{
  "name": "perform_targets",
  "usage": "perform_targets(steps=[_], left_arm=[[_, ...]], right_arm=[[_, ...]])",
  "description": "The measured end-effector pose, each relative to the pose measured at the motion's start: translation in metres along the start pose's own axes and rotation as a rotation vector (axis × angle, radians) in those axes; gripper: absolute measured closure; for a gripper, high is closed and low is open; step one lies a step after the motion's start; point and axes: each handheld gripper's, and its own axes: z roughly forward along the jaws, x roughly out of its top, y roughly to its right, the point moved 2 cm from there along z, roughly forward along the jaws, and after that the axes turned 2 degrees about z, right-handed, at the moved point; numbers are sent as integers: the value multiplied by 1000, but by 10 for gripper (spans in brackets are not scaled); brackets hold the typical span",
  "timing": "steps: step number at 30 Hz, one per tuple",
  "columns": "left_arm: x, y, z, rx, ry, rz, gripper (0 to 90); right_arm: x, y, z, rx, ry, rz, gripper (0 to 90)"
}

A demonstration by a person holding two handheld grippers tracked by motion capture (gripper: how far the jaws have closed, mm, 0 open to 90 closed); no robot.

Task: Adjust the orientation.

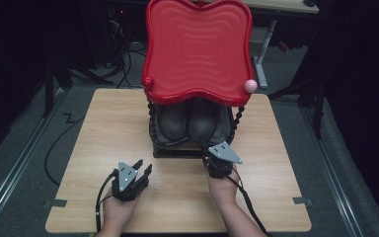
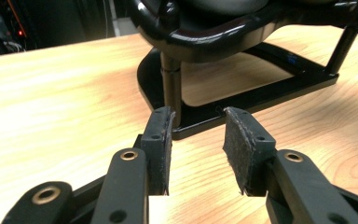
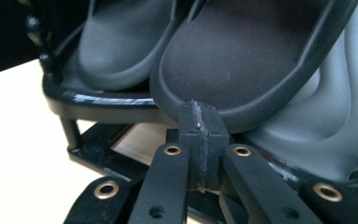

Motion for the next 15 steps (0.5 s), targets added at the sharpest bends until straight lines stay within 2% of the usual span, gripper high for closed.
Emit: perform_targets(steps=[2, 6, 10, 15], left_arm=[[1, 1, -1, -8, 7, -4, 609], [2, 6, -1, -7, 10, 15, 609], [4, 7, 2, -8, 17, 7, 610], [15, 12, 7, -10, 45, 9, 626]], right_arm=[[3, 2, 4, -6, -8, 6, 897], [6, 8, 11, -31, -14, 6, 898], [8, 15, 15, -41, -25, 19, 898], [8, 18, 14, -47, -29, 6, 896]])
